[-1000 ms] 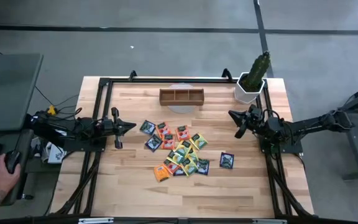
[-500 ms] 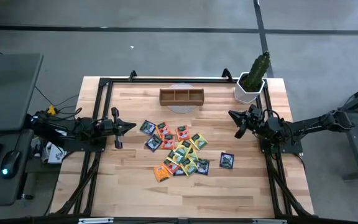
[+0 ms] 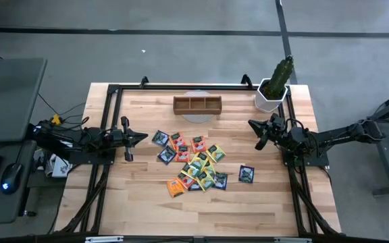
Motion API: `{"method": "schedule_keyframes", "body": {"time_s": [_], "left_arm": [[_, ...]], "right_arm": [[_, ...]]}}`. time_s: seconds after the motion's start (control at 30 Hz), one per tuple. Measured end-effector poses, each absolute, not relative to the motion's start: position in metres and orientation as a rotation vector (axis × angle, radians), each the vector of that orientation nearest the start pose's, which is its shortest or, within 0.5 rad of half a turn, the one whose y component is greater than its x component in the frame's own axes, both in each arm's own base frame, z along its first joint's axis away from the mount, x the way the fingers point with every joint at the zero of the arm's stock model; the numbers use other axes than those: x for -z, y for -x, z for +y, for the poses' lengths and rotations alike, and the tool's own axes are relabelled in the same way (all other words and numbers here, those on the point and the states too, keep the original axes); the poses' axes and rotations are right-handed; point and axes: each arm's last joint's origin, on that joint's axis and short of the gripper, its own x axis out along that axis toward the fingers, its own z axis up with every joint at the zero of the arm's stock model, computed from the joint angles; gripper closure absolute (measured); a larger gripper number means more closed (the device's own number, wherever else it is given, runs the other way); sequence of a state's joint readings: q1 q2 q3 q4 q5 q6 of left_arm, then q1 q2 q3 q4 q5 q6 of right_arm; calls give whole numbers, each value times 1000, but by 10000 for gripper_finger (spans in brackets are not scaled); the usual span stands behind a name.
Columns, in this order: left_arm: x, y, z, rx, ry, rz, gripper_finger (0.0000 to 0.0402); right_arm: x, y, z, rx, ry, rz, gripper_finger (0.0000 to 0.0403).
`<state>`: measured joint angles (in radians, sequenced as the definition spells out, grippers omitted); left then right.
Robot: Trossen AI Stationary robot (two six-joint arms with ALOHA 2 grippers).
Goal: Pick & Place Tea
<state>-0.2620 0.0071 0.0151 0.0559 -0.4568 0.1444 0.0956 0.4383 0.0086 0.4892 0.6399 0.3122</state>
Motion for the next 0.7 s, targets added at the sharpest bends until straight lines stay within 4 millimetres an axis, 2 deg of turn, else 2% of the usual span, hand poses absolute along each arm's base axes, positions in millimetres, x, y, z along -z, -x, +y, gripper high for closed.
{"method": "schedule_keyframes", "body": {"time_s": [0.5,0.7], "left_arm": [[-173,-94,-12,-199,-121,-46,396],[-174,-94,-10,-280,-118,-41,396]], "right_arm": [[-173,-121,-6,531,-326,-141,391],[-173,-121,-6,531,-326,-141,391]]}}
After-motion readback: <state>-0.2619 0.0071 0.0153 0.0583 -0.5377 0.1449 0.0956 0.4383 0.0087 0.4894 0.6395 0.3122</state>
